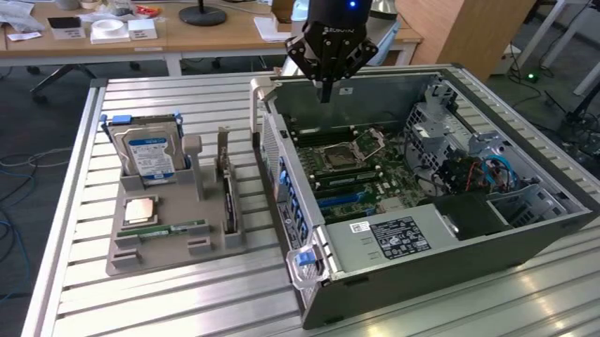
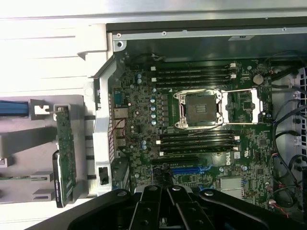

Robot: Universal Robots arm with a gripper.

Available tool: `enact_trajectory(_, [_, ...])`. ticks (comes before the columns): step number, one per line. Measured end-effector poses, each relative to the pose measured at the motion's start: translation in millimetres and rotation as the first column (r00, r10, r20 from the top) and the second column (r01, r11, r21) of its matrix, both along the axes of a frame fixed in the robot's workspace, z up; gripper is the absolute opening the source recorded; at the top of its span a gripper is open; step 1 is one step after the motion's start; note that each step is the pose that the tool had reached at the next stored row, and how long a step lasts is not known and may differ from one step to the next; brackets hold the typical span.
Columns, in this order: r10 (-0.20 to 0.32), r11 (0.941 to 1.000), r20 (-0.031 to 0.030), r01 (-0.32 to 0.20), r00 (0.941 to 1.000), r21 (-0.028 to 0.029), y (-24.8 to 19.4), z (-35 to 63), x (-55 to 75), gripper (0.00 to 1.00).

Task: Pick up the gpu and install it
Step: 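Reach for the gpu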

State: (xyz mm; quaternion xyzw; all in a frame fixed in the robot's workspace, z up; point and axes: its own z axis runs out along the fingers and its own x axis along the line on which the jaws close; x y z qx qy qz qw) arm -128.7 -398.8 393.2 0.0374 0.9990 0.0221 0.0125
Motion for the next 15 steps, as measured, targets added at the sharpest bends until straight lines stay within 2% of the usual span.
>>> enact_trajectory(15, [0.0, 1.0, 0.0, 0.0, 1.0, 0.0, 0.0, 0.0, -7.0, 0.11])
